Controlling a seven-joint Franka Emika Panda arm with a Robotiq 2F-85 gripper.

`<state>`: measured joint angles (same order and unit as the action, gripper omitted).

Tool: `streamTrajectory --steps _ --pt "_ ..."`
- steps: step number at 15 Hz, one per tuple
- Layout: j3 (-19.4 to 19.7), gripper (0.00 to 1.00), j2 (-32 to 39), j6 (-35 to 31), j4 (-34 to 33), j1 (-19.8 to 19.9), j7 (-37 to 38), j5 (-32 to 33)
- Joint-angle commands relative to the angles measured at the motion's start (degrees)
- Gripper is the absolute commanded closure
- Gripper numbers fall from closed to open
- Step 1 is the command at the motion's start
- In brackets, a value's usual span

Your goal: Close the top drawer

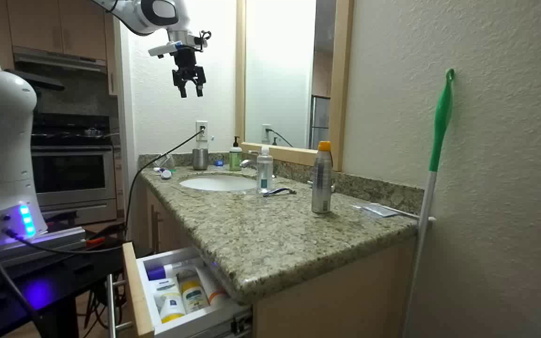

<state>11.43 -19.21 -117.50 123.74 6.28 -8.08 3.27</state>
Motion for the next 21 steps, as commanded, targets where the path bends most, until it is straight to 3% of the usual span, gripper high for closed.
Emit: streamTrajectory --steps 1,5,8,11,13,21 --pt "-0.51 0.00 0.08 0.12 -0.13 0.61 -0.20 -0.24" --pt "1.40 0.00 4.95 -0.79 -3.71 1.79 4.16 -3.68" --pt "6.16 0.00 6.86 -7.63 2.08 4.51 3.58 -8.51" --pt "10.45 0.00 9.21 -6.91 6.72 8.21 2.13 -12.16" --pt "12.57 0.00 9.07 -4.83 11.03 11.29 0.29 -9.66" --pt "14.53 0.00 2.04 -8.58 27.32 23.40 15.05 10.16"
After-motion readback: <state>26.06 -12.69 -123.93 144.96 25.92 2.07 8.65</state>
